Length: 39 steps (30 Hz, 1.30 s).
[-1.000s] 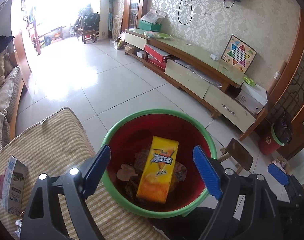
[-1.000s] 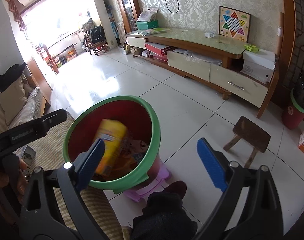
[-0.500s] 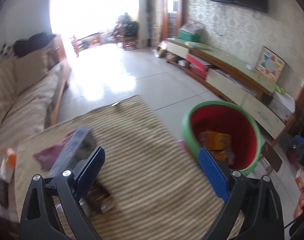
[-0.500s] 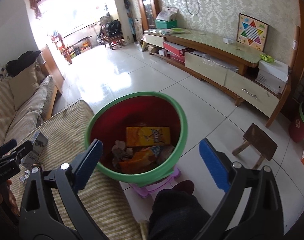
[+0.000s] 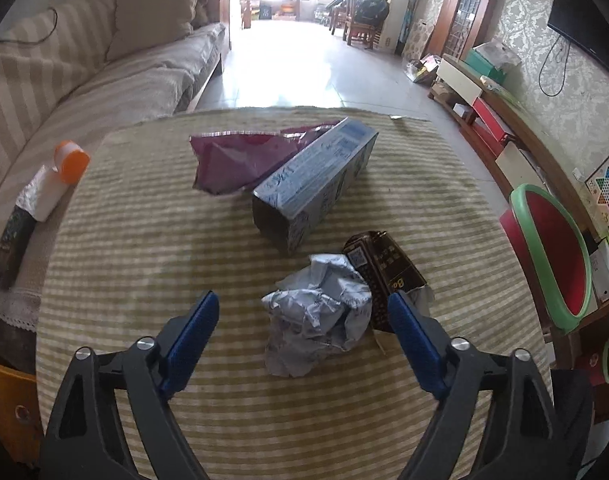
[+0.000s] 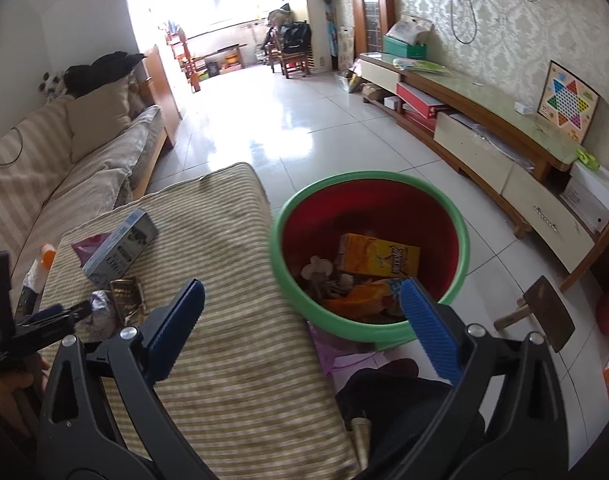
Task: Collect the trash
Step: 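Grasp the crumpled foil with the left tool while the right tool grasps the brown carton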
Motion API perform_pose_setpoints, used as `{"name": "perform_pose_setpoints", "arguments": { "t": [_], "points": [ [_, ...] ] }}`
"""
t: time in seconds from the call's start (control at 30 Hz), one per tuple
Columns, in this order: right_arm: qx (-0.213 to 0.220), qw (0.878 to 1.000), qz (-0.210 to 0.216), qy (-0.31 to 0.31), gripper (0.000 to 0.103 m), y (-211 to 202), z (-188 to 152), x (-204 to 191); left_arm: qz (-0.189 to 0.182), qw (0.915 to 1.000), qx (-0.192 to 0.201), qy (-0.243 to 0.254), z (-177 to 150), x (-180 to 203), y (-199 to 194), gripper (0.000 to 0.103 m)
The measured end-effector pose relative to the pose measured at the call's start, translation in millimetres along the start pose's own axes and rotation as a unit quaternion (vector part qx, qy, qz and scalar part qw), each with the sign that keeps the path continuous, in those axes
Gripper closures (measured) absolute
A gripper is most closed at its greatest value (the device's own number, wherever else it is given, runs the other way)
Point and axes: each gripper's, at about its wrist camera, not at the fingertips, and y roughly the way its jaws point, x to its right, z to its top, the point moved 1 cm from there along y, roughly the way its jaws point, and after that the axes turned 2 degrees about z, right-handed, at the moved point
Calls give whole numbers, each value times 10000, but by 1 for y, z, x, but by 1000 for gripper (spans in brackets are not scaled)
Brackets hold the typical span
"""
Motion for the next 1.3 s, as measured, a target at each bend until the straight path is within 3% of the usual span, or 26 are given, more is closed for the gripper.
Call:
{"name": "perform_pose_setpoints", "arguments": {
  "t": [0.13,0.2,0.3,0.5,0.87,1.03,1.3],
  "points": [
    [-76,9999,110,-93,6,-3,-3,-11,-158,9996,-208,-113,-5,-1,20,30],
    [-123,9997,145,-153,6,-3,-5,-17,-284,9994,-199,-86,-6,2,21,45],
    [-266,9989,297,-229,6,3,-8,-28,-343,9992,-153,-114,-8,6,16,54],
    [-591,9935,746,-621,6,21,-12,-66,-470,9980,-130,-414,-26,-8,-6,56],
    [-1384,9724,1477,-1160,6,108,-11,-149,136,9970,136,-755,-69,-52,-60,55],
    [-1685,9645,1502,-1371,9,140,-16,-182,167,9954,182,-921,-77,-67,-66,55],
    [-2001,9520,1373,-1867,23,169,-30,-218,107,9945,259,-1012,-77,-72,-71,55]
  ]
}}
